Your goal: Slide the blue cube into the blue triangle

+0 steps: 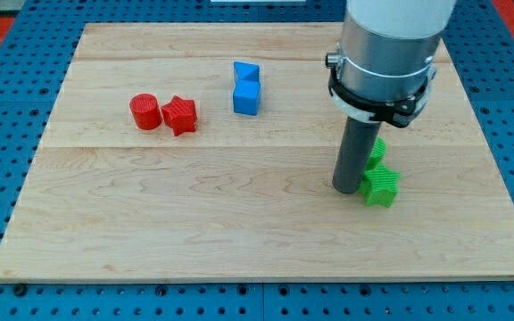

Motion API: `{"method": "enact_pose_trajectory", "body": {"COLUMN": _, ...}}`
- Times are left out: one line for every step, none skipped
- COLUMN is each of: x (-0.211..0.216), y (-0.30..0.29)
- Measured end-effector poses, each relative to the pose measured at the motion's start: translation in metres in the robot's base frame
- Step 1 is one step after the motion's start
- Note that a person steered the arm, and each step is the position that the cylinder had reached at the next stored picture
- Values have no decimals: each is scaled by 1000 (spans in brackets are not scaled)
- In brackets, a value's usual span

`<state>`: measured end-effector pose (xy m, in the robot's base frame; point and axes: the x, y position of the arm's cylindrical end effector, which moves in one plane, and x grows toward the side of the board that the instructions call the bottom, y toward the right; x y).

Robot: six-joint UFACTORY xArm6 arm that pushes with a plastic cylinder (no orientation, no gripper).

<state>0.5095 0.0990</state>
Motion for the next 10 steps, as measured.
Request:
{"method": "enact_pose_trajectory", "body": {"x": 15, "y": -86}}
{"method": "enact_pose_trajectory", "body": {"x": -15, "y": -115}}
{"method": "enact_pose_trajectory", "body": {"x": -49, "y": -157}}
{"method": "enact_pose_trajectory", "body": {"x": -100, "y": -143}}
{"method": "enact_pose_trajectory", "body": {"x": -102, "y": -131}}
{"method": "enact_pose_trajectory", "body": {"x": -120, "y": -126}}
{"method": "enact_pose_trajectory", "body": {"x": -126, "y": -87}}
{"method": "enact_pose_trajectory", "body": {"x": -142, "y": -91}}
{"method": "enact_pose_trajectory", "body": {"x": -169, "y": -97}}
{"method": "enact_pose_trajectory", "body": {"x": -172, "y": -100}}
